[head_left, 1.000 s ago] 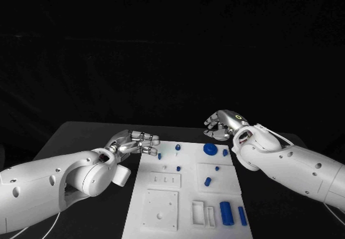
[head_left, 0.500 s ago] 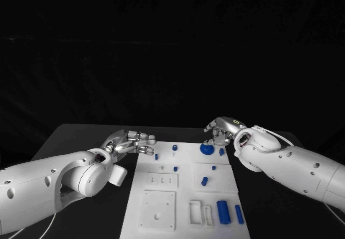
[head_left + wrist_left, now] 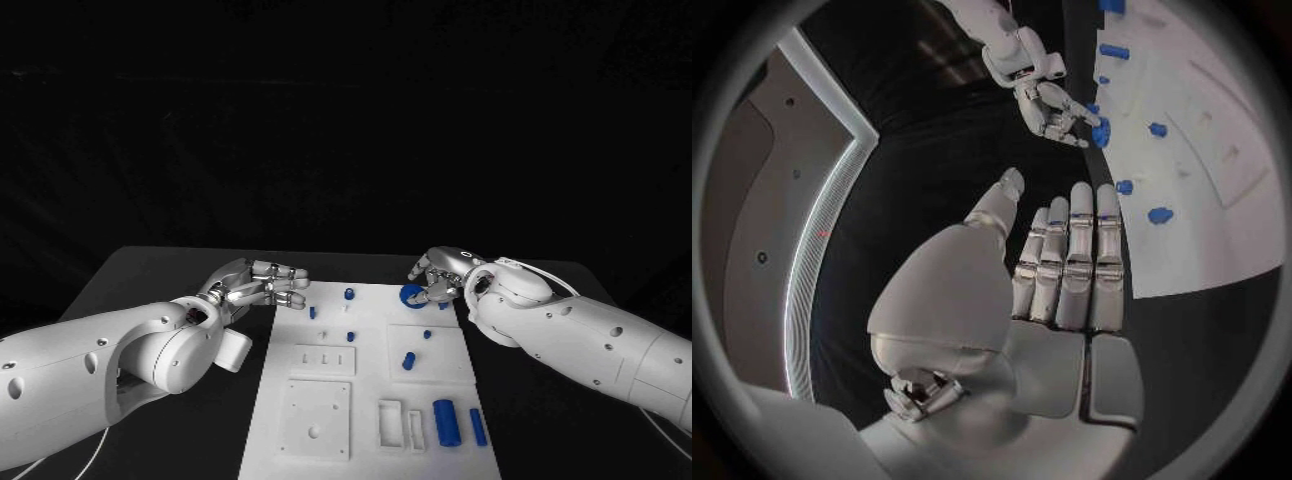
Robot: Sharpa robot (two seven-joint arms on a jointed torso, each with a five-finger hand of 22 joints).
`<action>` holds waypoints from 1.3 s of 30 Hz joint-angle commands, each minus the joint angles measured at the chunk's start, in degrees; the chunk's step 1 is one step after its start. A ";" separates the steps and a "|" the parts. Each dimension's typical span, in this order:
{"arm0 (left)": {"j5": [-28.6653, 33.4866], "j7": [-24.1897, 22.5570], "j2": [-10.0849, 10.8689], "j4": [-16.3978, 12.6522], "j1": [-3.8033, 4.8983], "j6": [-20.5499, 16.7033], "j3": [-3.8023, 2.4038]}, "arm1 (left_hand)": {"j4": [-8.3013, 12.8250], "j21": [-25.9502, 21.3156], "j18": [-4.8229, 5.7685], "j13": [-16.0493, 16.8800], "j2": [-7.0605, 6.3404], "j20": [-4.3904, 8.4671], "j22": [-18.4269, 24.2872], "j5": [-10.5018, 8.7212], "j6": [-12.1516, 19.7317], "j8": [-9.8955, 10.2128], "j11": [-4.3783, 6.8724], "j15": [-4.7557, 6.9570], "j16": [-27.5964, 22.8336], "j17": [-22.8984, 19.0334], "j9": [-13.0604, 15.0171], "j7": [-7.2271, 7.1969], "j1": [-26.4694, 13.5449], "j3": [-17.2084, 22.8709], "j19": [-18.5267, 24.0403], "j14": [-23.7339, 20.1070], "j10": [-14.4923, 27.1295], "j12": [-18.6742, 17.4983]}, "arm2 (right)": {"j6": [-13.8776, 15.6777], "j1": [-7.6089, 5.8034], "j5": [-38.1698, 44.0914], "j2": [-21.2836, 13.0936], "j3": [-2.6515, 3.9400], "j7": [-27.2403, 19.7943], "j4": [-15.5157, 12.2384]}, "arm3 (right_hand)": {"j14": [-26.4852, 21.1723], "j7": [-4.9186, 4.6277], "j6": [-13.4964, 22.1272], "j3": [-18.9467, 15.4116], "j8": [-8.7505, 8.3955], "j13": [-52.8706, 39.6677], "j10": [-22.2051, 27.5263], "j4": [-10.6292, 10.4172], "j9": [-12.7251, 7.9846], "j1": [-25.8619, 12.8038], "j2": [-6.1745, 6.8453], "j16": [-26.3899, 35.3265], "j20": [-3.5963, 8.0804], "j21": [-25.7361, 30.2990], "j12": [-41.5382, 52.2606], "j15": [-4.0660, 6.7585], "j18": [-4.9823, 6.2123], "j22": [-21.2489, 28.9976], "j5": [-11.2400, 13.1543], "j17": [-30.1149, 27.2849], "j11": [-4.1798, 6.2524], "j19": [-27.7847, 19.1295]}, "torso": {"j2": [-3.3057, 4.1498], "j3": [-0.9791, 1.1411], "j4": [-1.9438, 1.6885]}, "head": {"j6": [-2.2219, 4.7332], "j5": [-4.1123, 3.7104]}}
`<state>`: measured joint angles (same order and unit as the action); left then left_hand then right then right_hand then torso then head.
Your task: Assemble the parts on the task board
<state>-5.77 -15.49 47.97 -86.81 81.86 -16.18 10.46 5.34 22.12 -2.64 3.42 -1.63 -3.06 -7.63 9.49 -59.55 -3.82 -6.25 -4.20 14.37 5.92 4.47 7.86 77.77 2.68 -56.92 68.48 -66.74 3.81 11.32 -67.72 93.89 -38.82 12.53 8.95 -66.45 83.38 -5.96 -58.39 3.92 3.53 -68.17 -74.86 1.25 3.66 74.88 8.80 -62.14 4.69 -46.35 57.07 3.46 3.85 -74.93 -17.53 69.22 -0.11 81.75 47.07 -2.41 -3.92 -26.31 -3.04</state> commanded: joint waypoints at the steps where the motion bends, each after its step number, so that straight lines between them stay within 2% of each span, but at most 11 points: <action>1: -0.03 -0.68 -0.07 -0.14 0.14 0.68 -0.05 | 0.08 0.09 -0.57 0.04 0.18 -0.07 0.07 -0.21 0.38 0.11 0.00 -0.01 -0.17 -0.09 -0.06 -0.05 0.43 -0.30 -0.42 0.34 0.38 -0.35 | -2.09 0.23 0.34 0.15 0.03 -0.09 0.31 | 0.51 -0.29 -0.10 0.62 0.05 -0.79 -0.49 -0.07 0.03 0.17 0.31 -0.30 -0.38 -0.71 0.92 -0.03 0.50 -5.71 -0.34 0.57 -0.02 -0.12 | 0.01 0.06 0.05 | 0.17 0.00; 7: -0.05 -0.57 -0.10 -0.02 0.14 0.60 -0.05 | 0.08 0.09 -0.57 0.04 0.18 -0.07 0.07 -0.21 0.38 0.11 0.00 -0.01 -0.17 -0.09 -0.06 -0.05 0.43 -0.30 -0.42 0.34 0.38 -0.35 | -1.94 0.48 0.37 0.04 0.03 0.07 0.66 | 0.71 -0.24 -0.54 1.43 0.07 -2.00 -1.13 -0.04 0.05 0.20 0.23 -0.73 -0.47 -2.07 2.52 -0.06 0.49 -5.90 -0.60 1.32 0.02 -0.10 | -0.08 0.03 0.00 | 0.14 -0.13; 13: -0.06 -0.47 -0.10 0.08 0.13 0.51 -0.04 | 0.08 0.09 -0.57 0.04 0.18 -0.07 0.07 -0.21 0.38 0.11 0.00 -0.01 -0.17 -0.09 -0.06 -0.05 0.43 -0.30 -0.42 0.34 0.38 -0.35 | -1.68 0.59 0.36 -0.08 0.03 -0.06 0.67 | 0.78 -0.18 -1.29 2.62 0.05 -2.33 -1.33 0.16 0.03 -0.04 0.10 -0.80 -0.51 -2.58 2.83 -0.05 0.51 -5.93 -0.55 1.57 0.04 -0.20 | 0.00 0.11 0.08 | 0.30 -0.02; 17: -0.06 -0.43 -0.17 0.14 0.13 0.51 -0.04 | 0.11 0.15 -0.57 0.04 0.22 -0.07 0.09 -0.20 0.38 0.11 0.00 -0.01 -0.17 -0.09 -0.06 -0.05 0.39 -0.30 -0.39 0.33 0.40 -0.35 | -1.69 0.61 0.33 0.00 0.03 -0.12 0.70 | 0.81 -0.12 -1.58 3.35 0.05 -2.39 -1.37 0.22 0.03 -0.26 -0.06 -0.81 -0.52 -2.78 2.83 -0.04 0.53 -5.94 -0.50 1.66 0.09 -0.27 | -0.01 0.07 0.01 | 0.23 -0.06; 19: -0.06 -0.37 -0.21 0.18 0.13 0.49 -0.04 | 0.22 0.30 -0.57 0.04 0.35 -0.08 0.16 -0.20 0.39 0.11 -0.02 -0.02 -0.15 -0.08 -0.07 -0.02 0.28 -0.29 -0.32 0.30 0.45 -0.35 | -1.91 0.62 0.32 0.04 0.03 -0.09 0.67 | 0.85 -0.11 -1.89 4.53 0.04 -2.48 -1.45 0.34 0.03 -0.23 -0.50 -0.87 -0.50 -2.97 2.89 0.00 0.53 -5.96 0.50 1.76 0.13 -0.27 | -0.02 0.00 -0.06 | 0.21 0.03; 23: -0.07 -0.24 -0.27 0.37 0.13 0.39 -0.04 | 0.27 0.33 -0.58 0.03 0.41 -0.06 0.17 -0.08 0.41 0.11 -0.05 -0.01 -0.14 -0.08 -0.07 0.04 0.37 -0.23 -0.31 0.31 0.48 -0.36 | -2.34 0.62 0.31 0.18 0.03 0.07 0.67 | 0.92 -0.06 -2.38 9.20 0.00 -2.70 -1.62 1.28 -0.01 -1.36 -0.15 -1.09 -0.59 -3.66 3.05 -0.03 0.59 -6.03 1.23 1.97 0.17 -0.33 | -0.02 0.03 -0.18 | 0.08 0.09; 25: -0.07 -0.19 -0.30 0.46 0.13 0.39 -0.03 | 0.32 0.35 -0.59 0.03 0.44 -0.05 0.17 0.02 0.40 0.10 -0.04 0.00 -0.15 -0.09 -0.07 0.03 0.46 -0.16 -0.32 0.29 0.48 -0.36 | -2.68 0.63 0.29 0.27 0.03 0.18 0.85 | 0.91 -0.04 -2.63 10.30 0.02 -2.70 -1.62 1.53 0.00 -1.71 -0.24 -1.09 -0.61 -3.79 3.00 -0.01 0.62 -6.04 0.65 1.98 0.20 -0.36 | -0.02 -0.01 -0.19 | 0.02 0.11; 29: -0.07 -0.08 -0.34 0.59 0.12 0.48 -0.03 | 0.27 0.44 -0.61 0.03 0.59 -0.04 0.15 0.38 0.37 0.10 -0.04 0.00 -0.14 -0.08 -0.08 0.06 0.34 -0.01 -0.30 0.31 0.48 -0.36 | -3.29 0.66 0.24 0.45 0.04 0.39 1.44 | 0.90 -0.01 -2.79 11.69 0.02 -2.69 -1.51 1.93 -0.01 -2.09 -0.10 -1.10 -0.54 -3.86 2.90 0.08 0.61 -6.04 -3.38 1.99 0.27 -0.40 | 0.02 -0.07 -0.19 | 0.01 0.23; 39: -0.13 0.05 -0.35 0.68 0.12 0.72 -0.02 | 0.71 0.73 -0.63 0.03 0.48 -0.01 0.04 0.90 0.45 0.11 -0.07 0.01 -0.18 -0.12 -0.12 0.08 0.48 0.55 -0.08 0.26 0.59 -0.36 | -3.90 1.13 0.20 1.04 0.04 0.58 2.83 | 0.87 -0.04 -2.76 12.66 0.00 -2.51 -1.33 3.06 -0.02 -2.70 0.19 -0.97 -0.52 -3.96 2.52 0.08 0.60 -6.02 -3.71 1.91 0.28 -0.52 | 0.03 -0.10 -0.25 | -0.29 0.47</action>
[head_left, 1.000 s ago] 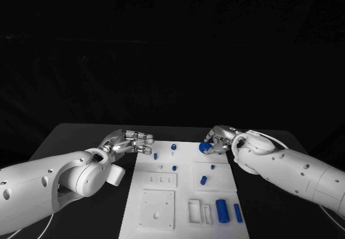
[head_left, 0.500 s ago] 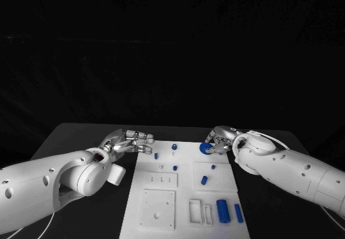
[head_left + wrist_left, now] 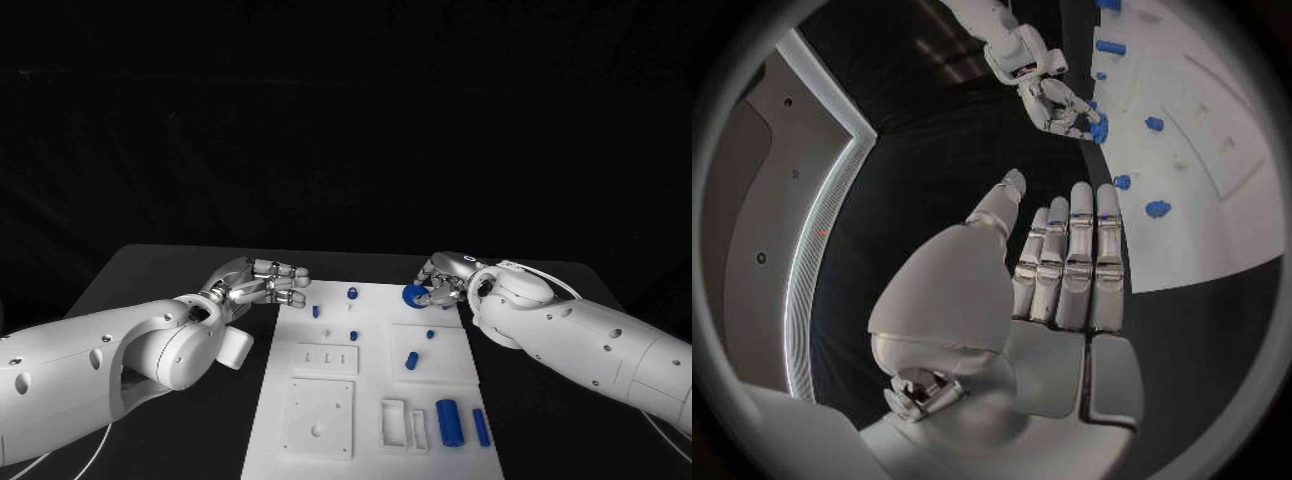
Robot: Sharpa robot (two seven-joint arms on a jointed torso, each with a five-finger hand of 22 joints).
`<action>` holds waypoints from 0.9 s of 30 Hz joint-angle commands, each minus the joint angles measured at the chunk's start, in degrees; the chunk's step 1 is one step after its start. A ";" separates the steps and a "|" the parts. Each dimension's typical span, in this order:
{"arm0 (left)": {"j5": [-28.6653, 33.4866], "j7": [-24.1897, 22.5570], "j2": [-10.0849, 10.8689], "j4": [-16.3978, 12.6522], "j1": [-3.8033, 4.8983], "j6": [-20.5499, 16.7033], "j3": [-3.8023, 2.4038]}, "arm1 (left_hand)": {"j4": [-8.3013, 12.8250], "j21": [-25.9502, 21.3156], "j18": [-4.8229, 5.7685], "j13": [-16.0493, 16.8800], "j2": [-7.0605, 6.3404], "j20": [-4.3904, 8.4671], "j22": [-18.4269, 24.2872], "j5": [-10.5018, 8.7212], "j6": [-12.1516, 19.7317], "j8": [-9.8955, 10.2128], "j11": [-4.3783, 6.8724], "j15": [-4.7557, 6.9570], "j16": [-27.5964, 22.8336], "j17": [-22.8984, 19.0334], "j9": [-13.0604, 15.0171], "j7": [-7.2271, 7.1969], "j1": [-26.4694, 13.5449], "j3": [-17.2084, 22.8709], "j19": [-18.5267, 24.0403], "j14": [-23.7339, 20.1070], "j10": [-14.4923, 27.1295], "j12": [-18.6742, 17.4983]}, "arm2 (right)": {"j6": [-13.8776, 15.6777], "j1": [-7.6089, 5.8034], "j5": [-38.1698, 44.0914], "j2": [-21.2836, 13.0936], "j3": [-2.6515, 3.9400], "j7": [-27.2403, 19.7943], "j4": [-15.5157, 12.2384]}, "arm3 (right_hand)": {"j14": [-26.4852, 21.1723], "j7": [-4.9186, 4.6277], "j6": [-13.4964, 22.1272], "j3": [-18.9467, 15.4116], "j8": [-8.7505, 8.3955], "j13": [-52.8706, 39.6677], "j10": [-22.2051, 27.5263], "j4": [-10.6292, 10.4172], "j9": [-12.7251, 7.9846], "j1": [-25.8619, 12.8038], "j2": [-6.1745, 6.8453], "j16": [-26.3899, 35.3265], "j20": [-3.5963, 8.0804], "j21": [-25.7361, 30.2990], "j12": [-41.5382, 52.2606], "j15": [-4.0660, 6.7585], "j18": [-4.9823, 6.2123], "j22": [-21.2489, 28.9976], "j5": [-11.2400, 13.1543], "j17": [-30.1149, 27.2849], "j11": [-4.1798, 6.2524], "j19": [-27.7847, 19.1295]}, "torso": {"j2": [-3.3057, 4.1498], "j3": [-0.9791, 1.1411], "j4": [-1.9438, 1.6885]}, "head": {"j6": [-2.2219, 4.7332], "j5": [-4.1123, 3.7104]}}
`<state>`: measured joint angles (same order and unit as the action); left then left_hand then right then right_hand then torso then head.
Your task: Assemble the parts on the task board
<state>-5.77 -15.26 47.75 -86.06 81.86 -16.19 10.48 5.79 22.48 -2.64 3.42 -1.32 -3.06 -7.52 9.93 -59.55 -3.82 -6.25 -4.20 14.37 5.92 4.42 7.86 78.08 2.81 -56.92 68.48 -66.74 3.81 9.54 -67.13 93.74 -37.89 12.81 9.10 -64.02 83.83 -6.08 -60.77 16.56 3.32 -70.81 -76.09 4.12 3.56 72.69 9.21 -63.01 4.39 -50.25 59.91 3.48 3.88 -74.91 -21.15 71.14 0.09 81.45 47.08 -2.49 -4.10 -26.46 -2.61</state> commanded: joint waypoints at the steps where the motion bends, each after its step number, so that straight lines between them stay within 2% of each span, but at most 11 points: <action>1: -0.13 -0.17 -0.13 -0.05 0.12 0.74 -0.04 | 0.26 0.36 -0.63 0.03 0.18 -0.01 -0.07 0.46 0.45 0.11 -0.07 0.01 -0.18 -0.11 -0.07 0.08 0.17 0.42 -0.08 0.26 0.59 -0.36 | -2.14 0.58 0.35 0.14 -0.25 0.44 0.43 | 0.43 0.08 -0.38 0.02 0.21 0.13 -0.11 0.19 0.08 -0.51 -0.22 -0.09 -0.22 -0.05 -0.31 0.06 0.57 -6.04 -0.09 -0.01 0.08 -0.22 | -0.01 -0.02 -0.05 | -0.17 0.07; 7: -0.15 -0.11 -0.09 -0.03 0.12 0.78 -0.04 | 0.26 0.36 -0.63 0.03 0.18 -0.01 -0.07 0.46 0.45 0.11 -0.07 0.01 -0.18 -0.11 -0.07 0.08 0.17 0.42 -0.08 0.26 0.59 -0.36 | -2.14 0.73 0.40 0.11 -0.25 0.48 0.27 | 0.38 0.01 -0.05 -0.30 0.23 0.50 0.15 0.82 0.09 -0.46 -0.12 0.22 -0.28 0.22 -0.86 0.02 0.62 -5.98 -0.33 -0.21 0.05 -0.33 | -0.08 -0.03 0.03 | -0.33 0.09; 8: -0.15 -0.10 -0.09 -0.04 0.12 0.79 -0.04 | 0.26 0.36 -0.63 0.03 0.18 -0.01 -0.07 0.46 0.45 0.11 -0.07 0.01 -0.18 -0.11 -0.07 0.08 0.17 0.42 -0.08 0.26 0.59 -0.36 | -2.17 0.76 0.42 0.09 -0.25 0.47 0.21 | 0.39 0.07 -0.35 -0.20 0.25 0.52 0.18 1.01 0.11 -0.36 -0.20 0.22 -0.27 0.21 -0.88 0.05 0.63 -5.98 -0.99 -0.20 0.09 -0.33 | -0.07 -0.04 0.04 | -0.33 0.08; 9: -0.15 -0.10 -0.08 -0.05 0.12 0.80 -0.04 | 0.26 0.36 -0.63 0.03 0.18 -0.01 -0.07 0.46 0.45 0.11 -0.07 0.01 -0.18 -0.11 -0.07 0.08 0.17 0.42 -0.08 0.26 0.59 -0.36 | -2.18 0.77 0.47 0.08 -0.25 0.46 0.16 | 0.39 0.19 -1.00 0.25 0.29 0.56 0.26 1.29 0.13 -0.21 -0.24 0.22 -0.26 0.18 -0.98 0.12 0.64 -6.00 -2.87 -0.20 0.20 -0.34 | -0.06 -0.04 0.04 | -0.32 0.07; 14: -0.16 -0.08 -0.05 -0.10 0.12 0.82 -0.04 | 0.37 0.59 -0.64 0.03 0.10 -0.03 -0.16 0.32 0.50 0.10 -0.07 0.01 -0.19 -0.12 -0.07 0.05 -0.04 0.69 0.08 0.27 0.63 -0.36 | -1.81 0.86 1.31 -0.01 -0.25 0.50 -0.39 | 0.40 0.77 -3.28 2.97 0.26 0.51 0.21 2.60 0.15 -1.04 -0.01 0.23 -0.01 -0.16 -0.92 0.44 0.59 -6.05 -6.79 -0.15 0.65 -0.36 | -0.07 -0.04 0.07 | -0.32 0.02; 17: -0.16 -0.12 -0.03 -0.14 0.12 0.77 -0.04 | 0.37 0.59 -0.64 0.03 0.10 -0.03 -0.16 0.32 0.50 0.10 -0.07 0.01 -0.19 -0.12 -0.07 0.05 -0.04 0.69 0.08 0.27 0.63 -0.36 | -0.60 0.94 2.92 -0.12 -0.26 0.94 -1.04 | 0.40 1.28 -4.88 3.89 0.28 0.49 0.12 2.94 0.24 -1.74 -0.20 0.30 0.15 -0.30 -0.95 0.64 0.53 -6.05 -7.53 -0.17 0.94 -0.41 | -0.09 -0.03 0.04 | -0.38 -0.07; 19: -0.19 -0.17 0.02 -0.23 0.12 0.75 -0.02 | 0.34 0.67 -0.65 0.03 0.15 -0.03 -0.18 0.28 0.44 0.09 -0.07 0.01 -0.18 -0.12 -0.05 0.08 -0.14 0.76 0.11 0.29 0.58 -0.36 | 0.56 1.05 4.54 -0.36 -0.26 1.57 -1.94 | 0.41 2.04 -7.61 5.04 0.39 0.60 0.02 3.10 0.49 -2.29 -0.25 0.47 0.42 -0.52 -1.19 0.98 0.43 -6.07 -8.62 -0.28 1.37 -0.41 | -0.11 -0.05 -0.08 | -0.42 -0.22; 24: -0.22 -0.22 0.06 -0.29 0.12 0.74 0.01 | 0.23 0.68 -0.64 0.03 0.24 -0.04 -0.18 0.29 0.43 0.09 -0.08 0.00 -0.18 -0.12 -0.05 0.09 -0.28 0.77 0.13 0.29 0.56 -0.36 | 2.45 1.18 6.89 -0.58 -0.27 2.60 -3.44 | 0.47 2.35 -9.08 7.07 0.27 0.61 -0.33 3.89 0.49 -2.82 0.04 0.52 0.76 -1.27 -1.44 1.22 0.24 -6.17 -9.37 -0.30 1.58 -0.38 | -0.08 -0.12 -0.17 | -0.37 -0.13; 27: -0.23 -0.24 0.06 -0.27 0.12 0.74 0.02 | 0.23 0.68 -0.64 0.03 0.24 -0.04 -0.18 0.29 0.43 0.09 -0.08 0.00 -0.18 -0.12 -0.05 0.09 -0.28 0.77 0.13 0.29 0.56 -0.36 | 3.61 1.23 7.65 -0.58 -0.26 3.08 -4.43 | 0.47 2.42 -9.35 7.71 0.30 0.51 -0.51 4.19 0.49 -3.05 0.07 0.60 0.87 -1.71 -1.46 1.27 0.16 -6.23 -9.50 -0.36 1.62 -0.36 | -0.07 -0.07 -0.12 | -0.34 -0.06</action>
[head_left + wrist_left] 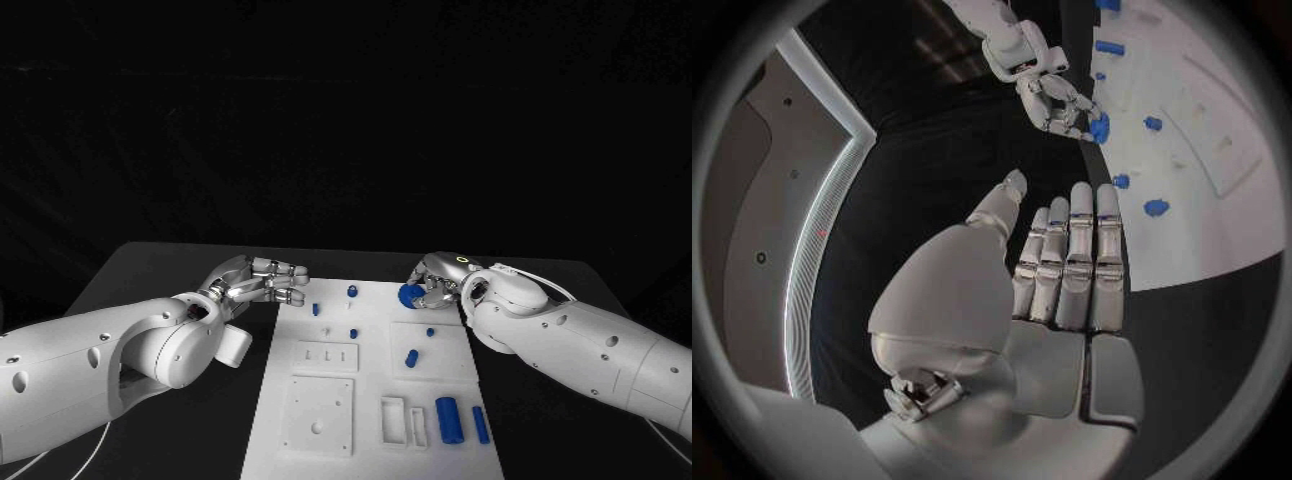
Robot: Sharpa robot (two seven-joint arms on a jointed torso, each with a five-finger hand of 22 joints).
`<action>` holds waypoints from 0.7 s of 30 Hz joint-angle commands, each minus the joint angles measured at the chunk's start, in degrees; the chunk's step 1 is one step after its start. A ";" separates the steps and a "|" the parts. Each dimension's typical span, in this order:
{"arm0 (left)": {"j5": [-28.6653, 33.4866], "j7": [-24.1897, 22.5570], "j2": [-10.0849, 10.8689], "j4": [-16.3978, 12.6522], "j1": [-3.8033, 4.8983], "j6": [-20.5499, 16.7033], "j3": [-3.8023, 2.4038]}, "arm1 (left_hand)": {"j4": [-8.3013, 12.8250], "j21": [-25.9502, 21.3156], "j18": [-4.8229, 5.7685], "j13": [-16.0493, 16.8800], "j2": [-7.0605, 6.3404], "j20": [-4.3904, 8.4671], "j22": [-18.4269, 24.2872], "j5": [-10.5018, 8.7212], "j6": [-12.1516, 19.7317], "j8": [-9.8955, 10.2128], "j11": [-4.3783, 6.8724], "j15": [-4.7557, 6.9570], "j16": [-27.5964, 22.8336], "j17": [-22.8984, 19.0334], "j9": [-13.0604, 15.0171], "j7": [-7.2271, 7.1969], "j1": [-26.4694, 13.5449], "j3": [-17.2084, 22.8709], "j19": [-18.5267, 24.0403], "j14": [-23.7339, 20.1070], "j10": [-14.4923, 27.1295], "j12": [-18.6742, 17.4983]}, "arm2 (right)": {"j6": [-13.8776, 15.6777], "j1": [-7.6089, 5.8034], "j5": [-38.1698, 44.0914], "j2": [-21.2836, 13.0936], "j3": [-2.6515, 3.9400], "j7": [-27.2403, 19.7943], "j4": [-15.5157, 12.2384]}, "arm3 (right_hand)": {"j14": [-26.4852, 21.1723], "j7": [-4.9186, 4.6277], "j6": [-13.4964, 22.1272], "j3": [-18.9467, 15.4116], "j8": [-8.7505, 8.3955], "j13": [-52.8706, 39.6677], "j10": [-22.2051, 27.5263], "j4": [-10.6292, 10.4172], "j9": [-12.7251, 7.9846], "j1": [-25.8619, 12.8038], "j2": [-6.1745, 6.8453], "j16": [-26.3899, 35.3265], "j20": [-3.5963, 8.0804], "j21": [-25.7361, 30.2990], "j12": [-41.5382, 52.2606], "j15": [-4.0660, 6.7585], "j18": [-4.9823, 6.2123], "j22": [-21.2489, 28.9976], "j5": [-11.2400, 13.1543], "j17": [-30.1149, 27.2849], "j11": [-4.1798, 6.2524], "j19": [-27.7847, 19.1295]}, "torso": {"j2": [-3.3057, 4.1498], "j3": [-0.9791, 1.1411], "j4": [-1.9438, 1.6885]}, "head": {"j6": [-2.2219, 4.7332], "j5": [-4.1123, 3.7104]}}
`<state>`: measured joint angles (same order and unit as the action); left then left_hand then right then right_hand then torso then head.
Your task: Assemble the parts on the task board
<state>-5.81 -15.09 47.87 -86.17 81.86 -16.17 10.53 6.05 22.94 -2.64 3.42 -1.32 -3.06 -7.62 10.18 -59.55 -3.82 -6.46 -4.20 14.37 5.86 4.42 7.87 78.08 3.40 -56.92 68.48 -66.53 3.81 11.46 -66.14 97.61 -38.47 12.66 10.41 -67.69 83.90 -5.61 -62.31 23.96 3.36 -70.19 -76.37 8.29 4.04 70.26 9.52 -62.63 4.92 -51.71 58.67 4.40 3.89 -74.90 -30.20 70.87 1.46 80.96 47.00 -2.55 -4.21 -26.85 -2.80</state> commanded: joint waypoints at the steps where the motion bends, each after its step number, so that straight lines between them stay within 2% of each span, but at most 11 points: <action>1: -0.20 -0.41 -0.06 -0.16 0.12 0.73 -0.02 | -0.04 0.23 -0.64 0.03 0.24 -0.04 -0.07 0.04 0.42 0.09 0.13 0.00 -0.18 -0.07 -0.06 0.09 -0.28 0.18 0.12 0.29 0.34 -0.36 | 2.08 0.25 3.97 -0.03 -0.11 1.94 -1.17 | 0.42 1.99 -7.97 0.63 0.22 -0.13 -0.29 0.21 0.00 -0.82 -0.21 0.27 0.37 -0.49 -0.36 0.38 0.14 -6.25 -0.40 -0.16 0.27 0.13 | 0.02 0.01 0.04 | 0.09 0.20; 6: -0.21 -0.42 -0.07 -0.17 0.11 0.74 -0.02 | -0.04 0.23 -0.64 0.03 0.24 -0.04 -0.07 0.04 0.42 0.09 0.13 0.00 -0.18 -0.07 -0.06 0.09 -0.28 0.18 0.12 0.29 0.34 -0.36 | 4.04 0.27 5.09 -0.33 -0.10 4.24 -3.88 | 0.43 2.02 -7.94 0.75 0.25 -0.21 -0.40 0.08 -0.01 -1.01 -0.33 0.22 0.44 -0.84 -0.36 0.42 0.10 -6.30 0.07 -0.16 0.29 0.20 | -0.03 -0.10 0.06 | 0.08 0.23; 11: -0.04 -0.33 -0.14 -0.46 0.11 0.77 -0.02 | -0.31 0.32 -0.63 0.03 0.29 -0.07 -0.06 -0.01 0.39 0.10 0.14 -0.03 -0.16 -0.05 -0.06 0.07 -0.57 0.24 0.19 0.27 0.31 -0.35 | 5.89 0.27 6.10 -0.37 -0.08 7.32 -6.53 | 0.42 2.05 -7.92 2.09 0.26 -0.32 -0.58 -0.40 -0.01 -1.40 0.25 0.21 0.67 -1.94 -0.52 0.53 -0.11 -6.50 0.96 -0.23 0.32 0.47 | -0.04 -0.20 0.00 | 0.23 0.25; 14: 0.01 -0.28 -0.17 -0.63 0.11 0.83 -0.02 | -0.31 0.32 -0.63 0.03 0.29 -0.07 -0.06 -0.01 0.39 0.10 0.14 -0.03 -0.16 -0.05 -0.06 0.07 -0.57 0.24 0.19 0.27 0.31 -0.35 | 6.75 0.27 6.38 -0.09 -0.08 8.41 -7.70 | 0.43 2.08 -7.96 2.19 0.25 -0.35 -0.64 -0.56 -0.01 -1.43 0.35 0.25 0.71 -2.07 -0.52 0.57 -0.13 -6.52 1.05 -0.29 0.35 0.51 | 0.00 -0.21 -0.02 | 0.23 0.34; 16: 0.03 -0.26 -0.16 -0.71 0.11 0.82 -0.02 | -0.31 0.32 -0.63 0.03 0.29 -0.07 -0.06 -0.01 0.39 0.10 0.14 -0.03 -0.16 -0.05 -0.06 0.07 -0.57 0.24 0.19 0.27 0.31 -0.35 | 7.03 0.27 6.46 0.28 -0.08 8.77 -8.31 | 0.42 2.06 -7.90 2.42 0.24 -0.39 -0.70 -0.79 -0.02 -1.34 0.57 0.35 0.80 -2.35 -0.62 0.62 -0.20 -6.58 1.11 -0.44 0.37 0.58 | 0.01 -0.14 -0.01 | 0.21 0.32; 21: 0.06 -0.27 -0.17 -0.86 0.12 0.80 -0.03 | -0.56 0.30 -0.63 0.04 0.28 -0.10 0.02 -0.21 0.39 0.11 0.15 -0.03 -0.13 -0.04 -0.06 0.04 -0.77 0.19 0.19 0.26 0.29 -0.35 | 7.32 0.27 6.54 1.69 -0.09 9.13 -9.31 | 0.40 2.03 -7.76 2.49 0.25 -0.41 -0.67 -0.92 -0.04 -1.35 0.63 0.41 0.84 -2.49 -0.69 0.62 -0.24 -6.61 1.30 -0.52 0.35 0.62 | 0.03 -0.17 -0.03 | 0.28 0.40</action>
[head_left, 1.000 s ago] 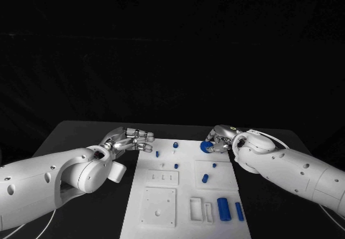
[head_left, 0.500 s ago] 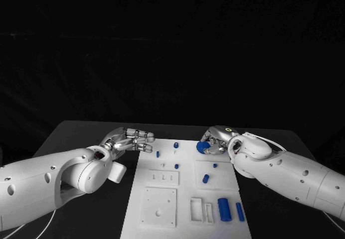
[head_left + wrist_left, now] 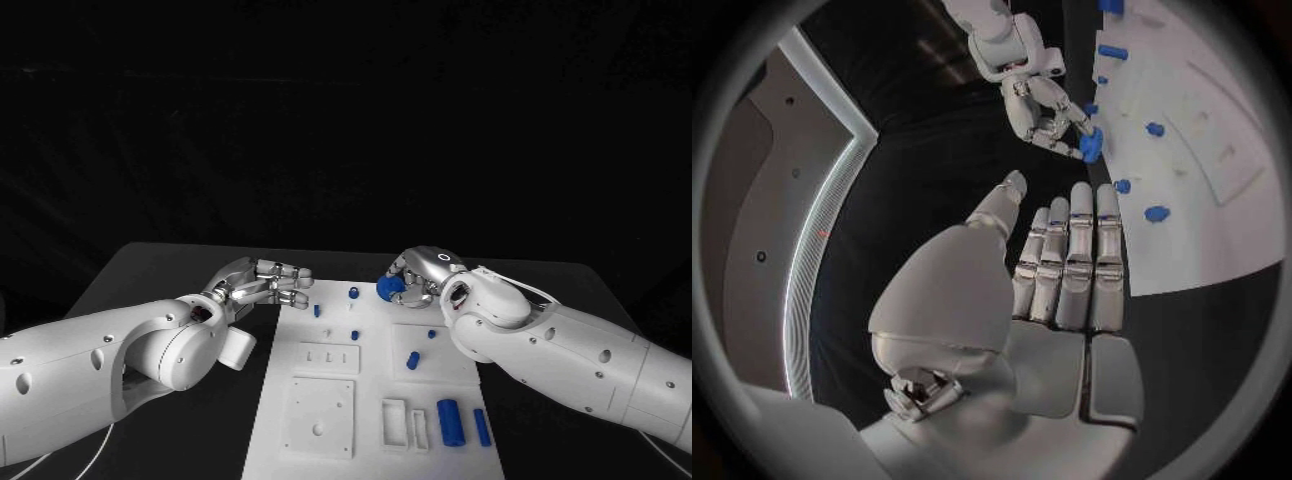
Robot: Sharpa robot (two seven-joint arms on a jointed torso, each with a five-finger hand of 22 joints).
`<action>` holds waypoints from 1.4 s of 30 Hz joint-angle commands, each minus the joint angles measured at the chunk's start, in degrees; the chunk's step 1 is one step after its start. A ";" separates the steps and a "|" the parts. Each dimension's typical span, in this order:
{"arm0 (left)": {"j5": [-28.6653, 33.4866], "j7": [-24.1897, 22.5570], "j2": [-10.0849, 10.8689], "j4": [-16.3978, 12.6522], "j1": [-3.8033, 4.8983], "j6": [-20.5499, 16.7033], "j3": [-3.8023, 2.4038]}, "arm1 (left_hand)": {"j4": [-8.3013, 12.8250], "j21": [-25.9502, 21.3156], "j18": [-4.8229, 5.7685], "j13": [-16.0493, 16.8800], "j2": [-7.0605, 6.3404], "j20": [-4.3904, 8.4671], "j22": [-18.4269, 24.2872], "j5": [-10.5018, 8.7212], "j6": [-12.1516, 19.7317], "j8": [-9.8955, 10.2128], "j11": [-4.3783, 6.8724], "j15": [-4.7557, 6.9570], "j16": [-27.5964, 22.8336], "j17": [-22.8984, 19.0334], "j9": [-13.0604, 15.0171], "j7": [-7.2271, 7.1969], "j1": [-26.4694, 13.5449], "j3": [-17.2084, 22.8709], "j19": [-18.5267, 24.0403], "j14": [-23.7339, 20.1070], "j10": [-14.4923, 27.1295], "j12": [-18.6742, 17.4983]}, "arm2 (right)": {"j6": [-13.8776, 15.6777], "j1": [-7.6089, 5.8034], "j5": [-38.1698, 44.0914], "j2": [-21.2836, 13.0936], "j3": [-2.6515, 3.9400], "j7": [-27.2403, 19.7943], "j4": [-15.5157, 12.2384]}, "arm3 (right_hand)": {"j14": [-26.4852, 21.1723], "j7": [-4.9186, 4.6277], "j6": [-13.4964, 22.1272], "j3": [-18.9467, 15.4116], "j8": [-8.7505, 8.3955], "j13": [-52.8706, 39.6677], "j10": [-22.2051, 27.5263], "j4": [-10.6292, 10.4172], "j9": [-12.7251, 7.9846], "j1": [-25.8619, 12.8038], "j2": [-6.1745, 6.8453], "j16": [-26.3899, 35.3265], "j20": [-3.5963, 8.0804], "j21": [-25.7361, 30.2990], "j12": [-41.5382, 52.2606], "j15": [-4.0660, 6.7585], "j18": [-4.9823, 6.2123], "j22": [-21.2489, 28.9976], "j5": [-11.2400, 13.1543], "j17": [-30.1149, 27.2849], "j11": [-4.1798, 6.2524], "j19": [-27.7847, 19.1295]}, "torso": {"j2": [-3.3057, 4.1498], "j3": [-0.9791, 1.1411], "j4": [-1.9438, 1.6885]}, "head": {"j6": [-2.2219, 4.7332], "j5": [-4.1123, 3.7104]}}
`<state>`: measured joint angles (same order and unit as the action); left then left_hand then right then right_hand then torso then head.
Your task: Assemble the parts on the task board
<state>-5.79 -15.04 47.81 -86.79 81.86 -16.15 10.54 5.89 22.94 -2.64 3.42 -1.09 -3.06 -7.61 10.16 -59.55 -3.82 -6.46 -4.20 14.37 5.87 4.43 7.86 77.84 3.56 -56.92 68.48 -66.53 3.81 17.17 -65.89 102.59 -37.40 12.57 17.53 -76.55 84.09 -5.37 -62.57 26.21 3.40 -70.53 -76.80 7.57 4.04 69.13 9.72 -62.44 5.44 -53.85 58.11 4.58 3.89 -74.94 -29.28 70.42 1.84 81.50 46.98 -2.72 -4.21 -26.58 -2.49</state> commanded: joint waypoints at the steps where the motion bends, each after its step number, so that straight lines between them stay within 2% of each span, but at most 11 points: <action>1: 0.04 -0.32 -0.11 -0.27 0.12 0.77 -0.04 | -0.40 0.30 -0.63 0.04 0.05 -0.10 0.01 -0.19 0.39 0.10 0.14 -0.03 -0.13 -0.04 -0.06 0.04 -0.54 0.03 0.19 0.26 0.29 -0.35 | 1.69 0.02 1.60 0.96 -0.02 2.08 -0.50 | 0.21 1.79 -7.49 0.24 0.21 -0.06 -0.25 -0.21 -0.04 -0.22 0.42 0.21 0.31 -0.34 -0.14 0.44 -0.24 -6.57 0.38 -0.07 -0.04 0.08 | 0.04 0.03 -0.04 | -0.03 0.13; 6: 0.05 -0.29 -0.13 -0.51 0.12 0.55 -0.05 | -0.56 0.25 -0.62 0.04 0.09 -0.11 0.09 -0.27 0.38 0.10 0.14 -0.04 -0.11 -0.03 -0.06 0.04 -0.57 0.00 0.16 0.26 0.31 -0.35 | 2.63 0.02 2.31 2.87 -0.53 2.49 0.45 | 0.18 1.73 -7.26 0.24 0.20 0.01 -0.19 -0.32 -0.06 -0.18 0.54 0.46 0.29 -0.08 -0.35 0.40 -0.24 -6.51 0.68 -0.30 -0.07 0.01 | 0.07 -0.02 -0.11 | 0.12 0.10; 10: 0.07 -0.27 -0.22 -0.57 0.13 0.51 -0.05 | -0.56 0.25 -0.62 0.04 0.09 -0.11 0.09 -0.27 0.38 0.10 0.14 -0.04 -0.11 -0.03 -0.06 0.04 -0.57 0.00 0.16 0.26 0.31 -0.35 | 3.13 0.02 2.65 4.39 -0.96 2.66 1.38 | 0.18 1.73 -7.22 0.29 0.20 0.04 -0.17 -0.32 -0.07 -0.07 0.54 0.50 0.31 0.00 -0.41 0.43 -0.23 -6.49 0.90 -0.35 -0.07 0.00 | 0.11 0.06 -0.30 | -0.06 0.28; 14: 0.09 -0.24 -0.21 -0.60 0.13 0.38 -0.06 | -0.56 0.25 -0.62 0.04 0.09 -0.11 0.09 -0.27 0.38 0.10 0.14 -0.04 -0.11 -0.03 -0.06 0.04 -0.57 0.00 0.16 0.26 0.31 -0.35 | 3.22 0.03 2.70 5.52 -1.19 2.65 1.94 | 0.14 1.66 -6.97 0.34 0.20 0.05 -0.16 -0.48 -0.09 -0.06 0.49 0.65 0.40 0.01 -0.48 0.48 -0.25 -6.49 1.37 -0.50 -0.10 0.05 | 0.15 0.01 -0.36 | 0.01 0.70; 16: 0.10 -0.24 -0.22 -0.59 0.13 0.33 -0.06 | -0.56 0.25 -0.62 0.04 0.09 -0.11 0.09 -0.27 0.38 0.10 0.14 -0.04 -0.11 -0.03 -0.06 0.04 -0.57 0.00 0.16 0.26 0.31 -0.35 | 3.22 0.03 2.69 6.06 -1.33 2.61 2.18 | 0.14 1.66 -6.97 0.34 0.20 0.05 -0.16 -0.48 -0.09 -0.06 0.49 0.65 0.40 0.01 -0.48 0.48 -0.25 -6.49 1.37 -0.50 -0.10 0.05 | 0.10 0.04 -0.22 | -0.04 0.90; 24: 0.13 -0.24 -0.38 -0.51 0.13 0.31 -0.06 | -0.56 0.25 -0.62 0.04 0.09 -0.11 0.09 -0.27 0.38 0.10 0.14 -0.04 -0.11 -0.03 -0.06 0.04 -0.57 0.00 0.16 0.26 0.31 -0.35 | 2.86 0.04 2.66 8.04 -2.45 2.30 2.84 | 0.15 1.64 -6.89 0.29 0.19 0.04 -0.14 -0.50 -0.09 0.01 0.47 0.68 0.48 0.05 -0.54 0.52 -0.29 -6.49 1.14 -0.56 -0.09 0.12 | 0.12 0.05 -0.31 | -0.23 0.82; 36: 0.13 -0.19 -0.50 -0.36 0.13 0.33 -0.06 | -0.69 0.19 -0.62 0.04 0.02 -0.11 0.22 -0.25 0.39 0.10 0.14 -0.04 -0.09 -0.02 -0.06 0.04 -0.40 0.00 0.11 0.22 0.32 -0.35 | 1.64 0.06 2.39 9.37 -3.53 1.73 3.73 | 0.11 1.62 -6.82 0.00 0.20 0.01 -0.13 -0.47 -0.08 0.03 0.42 0.76 0.55 0.19 -0.56 0.55 -0.34 -6.48 0.85 -0.67 -0.10 0.17 | 0.10 0.13 -0.13 | -0.47 1.01; 42: 0.13 -0.17 -0.59 -0.31 0.13 0.34 -0.06 | -0.77 0.15 -0.62 0.04 -0.03 -0.11 0.30 -0.25 0.39 0.10 0.14 -0.04 -0.08 -0.01 -0.06 0.03 -0.29 0.00 0.08 0.20 0.32 -0.35 | 0.84 0.07 2.24 9.68 -3.93 1.51 4.16 | 0.10 1.60 -6.74 -0.12 0.20 -0.03 -0.14 -0.42 -0.09 0.06 0.38 0.76 0.58 0.22 -0.54 0.56 -0.36 -6.49 0.70 -0.68 -0.10 0.19 | 0.13 0.09 -0.23 | -0.41 0.87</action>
<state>-5.74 -14.89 47.38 -87.04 81.86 -16.19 10.52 5.58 22.94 -2.64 3.42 -1.10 -3.06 -7.36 10.16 -59.55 -3.82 -6.46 -4.20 14.37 5.88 4.43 7.86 77.85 3.56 -56.92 68.48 -66.53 3.81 19.42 -65.87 104.38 -27.80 8.73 19.55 -72.47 83.89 -5.19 -62.82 26.39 3.19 -70.51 -77.01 7.16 3.89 68.78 10.13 -61.96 5.64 -53.83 57.89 4.77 3.89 -74.92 -28.20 69.80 1.63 81.70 47.10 -2.60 -4.37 -27.02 -1.47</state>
